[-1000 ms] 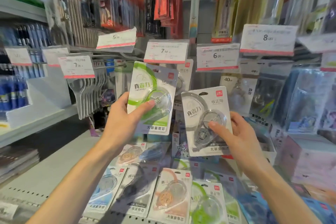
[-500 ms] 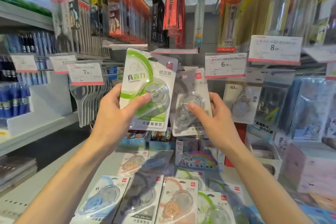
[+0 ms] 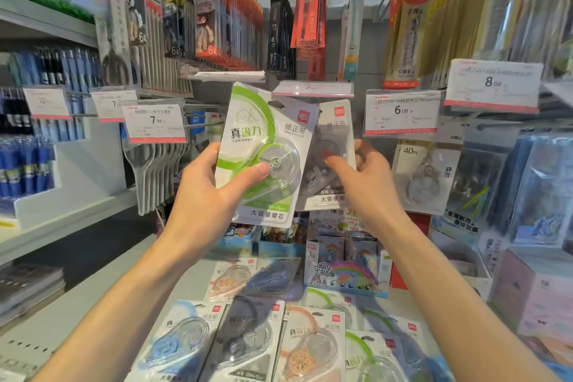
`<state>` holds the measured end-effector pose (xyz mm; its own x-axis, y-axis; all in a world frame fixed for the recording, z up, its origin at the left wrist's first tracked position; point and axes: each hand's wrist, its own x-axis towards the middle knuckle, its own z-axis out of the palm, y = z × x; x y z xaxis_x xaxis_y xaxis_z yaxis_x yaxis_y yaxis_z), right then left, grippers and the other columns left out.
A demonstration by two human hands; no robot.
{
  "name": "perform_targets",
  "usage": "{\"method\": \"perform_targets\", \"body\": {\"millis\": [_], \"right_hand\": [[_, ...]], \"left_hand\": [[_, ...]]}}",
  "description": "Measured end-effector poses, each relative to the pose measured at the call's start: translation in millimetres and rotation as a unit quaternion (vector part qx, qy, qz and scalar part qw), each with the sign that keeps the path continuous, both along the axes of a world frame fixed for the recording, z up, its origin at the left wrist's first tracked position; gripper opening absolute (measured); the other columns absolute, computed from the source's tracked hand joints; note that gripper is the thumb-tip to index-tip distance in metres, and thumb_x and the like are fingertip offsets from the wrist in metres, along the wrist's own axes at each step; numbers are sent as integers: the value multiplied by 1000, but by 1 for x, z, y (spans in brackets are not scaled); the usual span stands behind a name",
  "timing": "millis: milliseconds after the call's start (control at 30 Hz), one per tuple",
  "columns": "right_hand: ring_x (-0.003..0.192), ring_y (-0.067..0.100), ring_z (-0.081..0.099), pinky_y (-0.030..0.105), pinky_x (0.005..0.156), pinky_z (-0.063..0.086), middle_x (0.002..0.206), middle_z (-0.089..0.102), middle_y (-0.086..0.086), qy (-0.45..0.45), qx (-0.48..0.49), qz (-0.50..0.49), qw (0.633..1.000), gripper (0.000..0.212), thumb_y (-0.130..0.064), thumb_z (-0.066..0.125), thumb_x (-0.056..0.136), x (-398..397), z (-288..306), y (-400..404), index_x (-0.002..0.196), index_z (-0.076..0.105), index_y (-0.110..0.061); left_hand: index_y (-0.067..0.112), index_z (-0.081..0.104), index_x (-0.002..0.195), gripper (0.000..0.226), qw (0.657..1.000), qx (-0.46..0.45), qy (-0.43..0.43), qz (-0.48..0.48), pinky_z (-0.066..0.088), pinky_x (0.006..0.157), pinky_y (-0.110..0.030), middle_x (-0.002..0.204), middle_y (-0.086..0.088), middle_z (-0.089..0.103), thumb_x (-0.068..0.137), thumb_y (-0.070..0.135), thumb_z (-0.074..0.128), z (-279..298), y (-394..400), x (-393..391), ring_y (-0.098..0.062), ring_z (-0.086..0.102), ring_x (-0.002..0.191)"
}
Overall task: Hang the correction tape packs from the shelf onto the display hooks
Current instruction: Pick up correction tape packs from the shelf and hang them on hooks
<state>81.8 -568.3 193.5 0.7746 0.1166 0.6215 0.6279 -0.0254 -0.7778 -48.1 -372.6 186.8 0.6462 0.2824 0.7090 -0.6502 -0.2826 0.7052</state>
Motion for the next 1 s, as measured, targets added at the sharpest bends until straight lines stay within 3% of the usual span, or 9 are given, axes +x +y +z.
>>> {"method": "perform_targets", "body": {"millis": [167,233,367,467,567,667,800,900,1000], "right_hand": [[72,-1,70,13,61,50,82,78,-14,59,14,11,998,36,-48,82,82,11,-4,4,106,66,-28],[81,6,73,22,69,49,87,78,-5,78,30,9,996,39,-49,85,79,16,-3,5,105,67,-26],[67,0,65,32,74,51,61,64,-15,79,46,7,996,39,-52,84,75,16,-7,7,99,69,-26],[82,11,71,36,80,55,82,75,-8,78,62,-3,995,47,-56,82,75,12,-9,5,107,70,-25],[84,9,69,24,68,49,96,75,-3,67,64,-32,995,58,-63,80,78,14,-8,2,115,67,-20],[60,-3,61,9,49,44,80,68,-8,67,35,-53,996,40,-62,79,79,20,-9,6,95,64,-29],[42,-3,45,9,40,35,53,53,-15,91,19,-56,994,45,-59,78,82,30,-15,17,82,58,-18],[48,5,44,23,50,38,53,46,-11,105,-34,-65,992,54,-69,68,85,33,-20,19,82,52,-17],[57,7,53,30,63,46,65,57,-6,120,-47,-45,991,54,-70,66,86,29,-25,13,100,63,-18]], "left_hand": [[33,69,111,37,1000,7,14,8,61,85,-28,110,16,79,76,39,78,-2,2,2,-6,75,101],[34,69,111,38,1000,9,19,9,59,87,-32,110,16,79,75,41,78,-3,2,4,-6,75,101],[32,69,113,37,1000,6,18,11,58,88,-34,110,16,79,78,38,79,-3,6,5,-6,75,101],[33,68,115,37,1000,2,13,5,59,88,-32,112,15,78,79,37,78,-3,7,7,-6,75,102],[34,68,114,35,1000,6,7,0,62,85,-27,112,16,78,81,36,79,-2,8,8,-6,75,102],[35,68,113,30,1000,8,5,-4,60,86,-22,112,16,78,87,29,79,-2,10,11,-6,75,103],[34,69,114,29,1000,8,14,-6,61,85,-27,112,15,78,87,28,80,-5,9,14,-7,75,102],[34,70,114,31,1000,7,21,-8,57,88,-34,113,14,78,85,31,82,-7,9,16,-8,75,103],[39,70,109,33,999,5,30,-10,57,87,-33,111,16,78,78,42,81,-10,10,16,-6,75,102]]}}
